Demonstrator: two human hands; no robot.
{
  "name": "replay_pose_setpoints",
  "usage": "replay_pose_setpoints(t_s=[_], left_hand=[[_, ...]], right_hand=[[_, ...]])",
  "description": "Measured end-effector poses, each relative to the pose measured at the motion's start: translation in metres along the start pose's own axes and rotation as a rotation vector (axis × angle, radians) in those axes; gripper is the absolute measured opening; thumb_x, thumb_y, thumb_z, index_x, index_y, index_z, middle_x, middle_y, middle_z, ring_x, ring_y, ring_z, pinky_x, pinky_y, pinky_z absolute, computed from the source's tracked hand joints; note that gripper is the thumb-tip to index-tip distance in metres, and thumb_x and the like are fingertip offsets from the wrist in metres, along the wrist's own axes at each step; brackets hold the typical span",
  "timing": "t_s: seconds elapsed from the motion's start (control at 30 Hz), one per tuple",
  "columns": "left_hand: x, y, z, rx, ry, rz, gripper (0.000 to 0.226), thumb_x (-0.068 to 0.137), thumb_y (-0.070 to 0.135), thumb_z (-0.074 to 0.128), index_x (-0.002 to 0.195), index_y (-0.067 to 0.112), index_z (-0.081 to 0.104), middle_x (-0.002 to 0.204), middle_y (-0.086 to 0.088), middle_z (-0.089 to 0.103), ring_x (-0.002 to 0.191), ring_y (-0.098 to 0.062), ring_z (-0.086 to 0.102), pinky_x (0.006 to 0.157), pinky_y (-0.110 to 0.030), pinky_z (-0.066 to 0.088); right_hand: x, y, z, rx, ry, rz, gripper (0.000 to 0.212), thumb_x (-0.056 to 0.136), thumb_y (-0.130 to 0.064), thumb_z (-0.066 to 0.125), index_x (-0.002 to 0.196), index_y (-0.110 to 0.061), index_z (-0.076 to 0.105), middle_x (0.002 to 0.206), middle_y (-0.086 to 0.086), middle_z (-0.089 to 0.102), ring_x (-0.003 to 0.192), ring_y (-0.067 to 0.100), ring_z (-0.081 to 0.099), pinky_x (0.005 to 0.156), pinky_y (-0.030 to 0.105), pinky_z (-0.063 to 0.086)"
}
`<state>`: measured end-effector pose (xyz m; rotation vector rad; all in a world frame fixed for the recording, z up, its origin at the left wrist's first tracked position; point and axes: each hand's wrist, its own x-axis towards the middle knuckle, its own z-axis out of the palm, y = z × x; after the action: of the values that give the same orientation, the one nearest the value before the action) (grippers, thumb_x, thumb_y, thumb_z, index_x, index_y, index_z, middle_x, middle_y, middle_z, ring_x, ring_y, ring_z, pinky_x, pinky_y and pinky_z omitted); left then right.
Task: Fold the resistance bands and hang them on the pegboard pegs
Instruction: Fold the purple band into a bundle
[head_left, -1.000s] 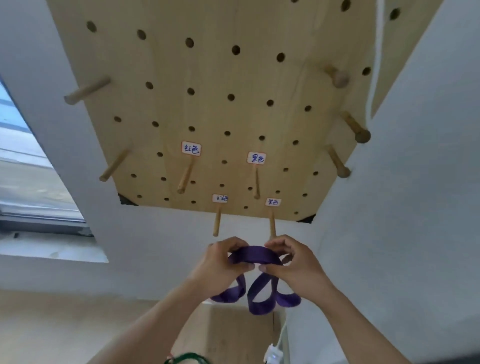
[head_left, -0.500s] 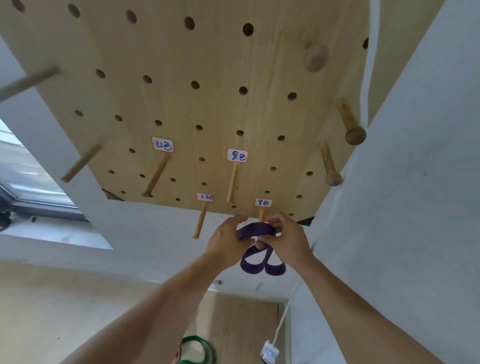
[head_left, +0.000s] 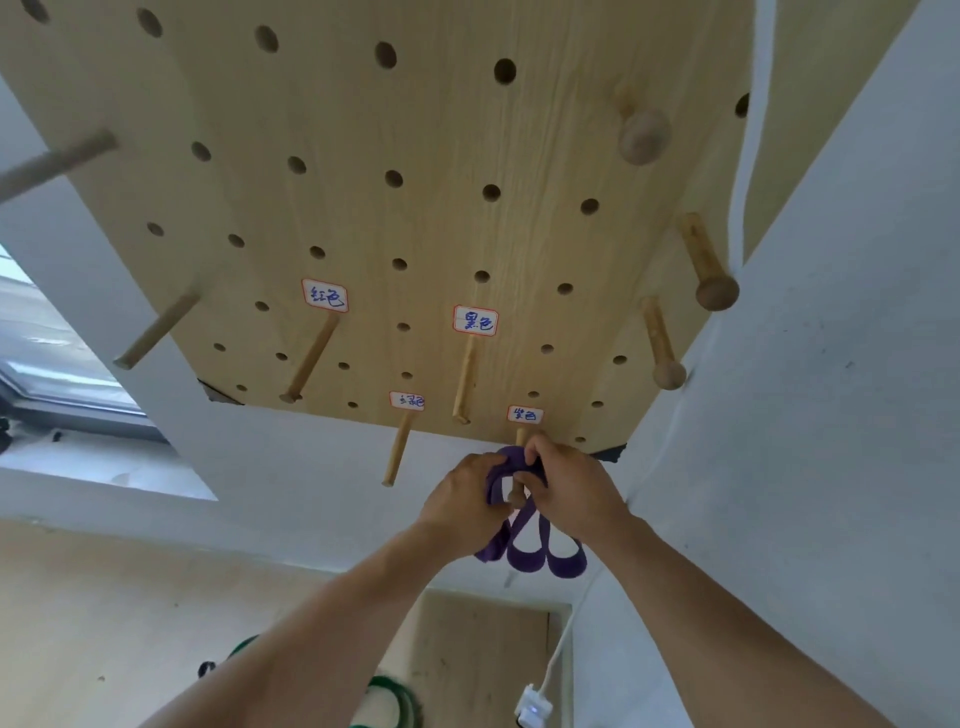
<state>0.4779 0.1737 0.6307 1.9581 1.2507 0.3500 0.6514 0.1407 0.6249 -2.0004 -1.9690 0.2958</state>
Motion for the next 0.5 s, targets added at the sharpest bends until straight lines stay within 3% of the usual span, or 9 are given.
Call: replay_pose_setpoints(t_s=[0.17, 0.23, 0.37, 0.5], left_hand=[[0.006, 0.005, 0.000, -0.048, 0.023, 0.049, 0.063, 0.087, 0.028, 0.073, 0.144, 0.033, 0.047, 0.141, 0.004, 0.054, 0.124, -0.020, 0.057, 0.102, -0.033, 0.049], [0.009, 0.006, -0.001, -0.060, 0.026, 0.038, 0.063, 0.083, 0.022, 0.075, 0.140, 0.029, 0.051, 0.139, 0.001, 0.055, 0.124, -0.024, 0.057, 0.103, -0.037, 0.049], [0.012, 0.008, 0.003, -0.005, 0.007, 0.012, 0.053, 0.088, 0.027, 0.073, 0.138, 0.021, 0.054, 0.134, 0.000, 0.058, 0.121, -0.022, 0.058, 0.099, -0.029, 0.045], [0.015, 0.004, 0.011, -0.033, 0.002, -0.024, 0.050, 0.088, 0.031, 0.071, 0.135, 0.024, 0.055, 0.128, 0.000, 0.061, 0.115, -0.022, 0.061, 0.095, -0.032, 0.051]], right_hand=[[0.015, -0.001, 0.004, -0.022, 0.202, 0.029, 0.020, 0.094, -0.031, 0.069, 0.104, -0.018, 0.057, 0.085, -0.001, 0.072, 0.075, 0.018, 0.069, 0.064, 0.030, 0.053], [0.018, -0.003, 0.004, 0.008, 0.202, 0.031, 0.021, 0.092, -0.027, 0.071, 0.107, -0.016, 0.061, 0.093, 0.002, 0.073, 0.083, 0.021, 0.070, 0.070, 0.035, 0.057], [0.011, -0.006, 0.013, 0.028, 0.248, 0.125, 0.019, 0.091, -0.024, 0.071, 0.108, -0.017, 0.071, 0.119, -0.002, 0.065, 0.108, 0.019, 0.062, 0.071, 0.038, 0.059], [0.012, -0.009, 0.019, 0.110, 0.223, 0.230, 0.019, 0.093, -0.020, 0.068, 0.111, -0.020, 0.070, 0.121, -0.004, 0.063, 0.113, 0.019, 0.058, 0.080, 0.036, 0.057]])
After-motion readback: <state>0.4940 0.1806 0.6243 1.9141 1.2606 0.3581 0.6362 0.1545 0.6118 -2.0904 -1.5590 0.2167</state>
